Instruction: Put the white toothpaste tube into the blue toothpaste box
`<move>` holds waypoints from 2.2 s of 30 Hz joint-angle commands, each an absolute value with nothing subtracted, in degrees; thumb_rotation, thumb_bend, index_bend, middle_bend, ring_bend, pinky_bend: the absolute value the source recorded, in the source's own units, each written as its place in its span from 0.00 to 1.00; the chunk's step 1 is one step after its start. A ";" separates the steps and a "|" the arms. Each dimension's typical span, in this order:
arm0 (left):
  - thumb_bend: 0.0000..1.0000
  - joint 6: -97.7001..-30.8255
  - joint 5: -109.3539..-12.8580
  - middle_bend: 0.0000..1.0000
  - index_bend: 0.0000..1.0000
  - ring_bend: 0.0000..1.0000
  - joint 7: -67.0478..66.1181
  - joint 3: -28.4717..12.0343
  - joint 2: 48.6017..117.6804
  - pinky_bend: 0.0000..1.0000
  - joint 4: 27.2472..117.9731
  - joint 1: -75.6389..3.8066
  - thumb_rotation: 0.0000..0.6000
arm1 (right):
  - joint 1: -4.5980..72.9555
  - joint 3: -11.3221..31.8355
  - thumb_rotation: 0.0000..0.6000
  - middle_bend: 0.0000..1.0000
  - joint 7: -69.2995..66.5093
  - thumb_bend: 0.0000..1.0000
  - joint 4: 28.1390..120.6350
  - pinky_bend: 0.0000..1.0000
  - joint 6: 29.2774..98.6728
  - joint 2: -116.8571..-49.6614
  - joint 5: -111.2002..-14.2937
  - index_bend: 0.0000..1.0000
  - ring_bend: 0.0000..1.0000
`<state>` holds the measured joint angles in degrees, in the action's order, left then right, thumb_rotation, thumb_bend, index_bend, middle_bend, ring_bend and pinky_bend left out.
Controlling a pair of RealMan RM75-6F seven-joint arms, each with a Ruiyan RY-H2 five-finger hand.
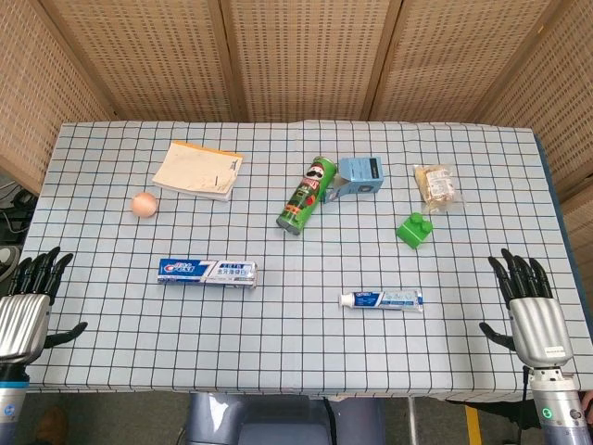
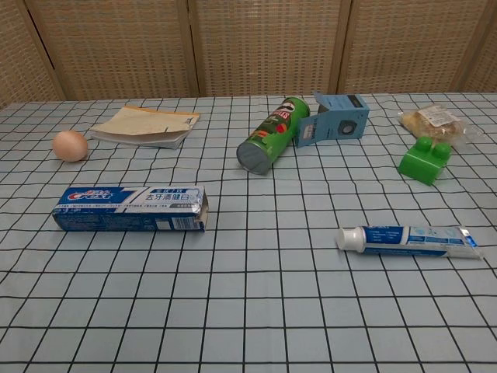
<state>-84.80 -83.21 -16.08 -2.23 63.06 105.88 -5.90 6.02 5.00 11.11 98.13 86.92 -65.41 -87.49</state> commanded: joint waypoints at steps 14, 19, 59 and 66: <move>0.00 -84.41 -81.65 0.00 0.00 0.00 -16.54 -3.07 63.36 0.00 105.70 -6.20 1.00 | 14.03 5.04 1.00 0.24 8.83 0.00 95.17 0.15 73.55 -70.04 -87.16 0.22 0.20; 0.00 -84.05 -80.37 0.00 0.00 0.00 -16.92 -3.56 63.60 0.00 105.63 -6.42 1.00 | 19.15 6.84 1.00 0.39 11.93 0.10 92.82 0.27 66.90 -74.12 -84.59 0.36 0.35; 0.00 -80.99 -76.38 0.00 0.00 0.00 -18.03 -4.07 64.27 0.00 104.85 -8.23 1.00 | 28.73 5.48 1.00 0.45 21.89 0.37 81.61 0.35 54.92 -86.35 -71.69 0.44 0.41; 0.00 -80.89 -76.20 0.00 0.00 0.00 -17.95 -4.09 64.28 0.00 104.83 -8.34 1.00 | 29.17 4.95 1.00 0.48 20.84 0.44 79.54 0.41 54.28 -87.13 -71.77 0.49 0.45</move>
<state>-80.89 -76.20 -17.96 -4.09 64.28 104.83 -8.34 29.09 5.06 21.03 79.80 54.49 -87.02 -71.92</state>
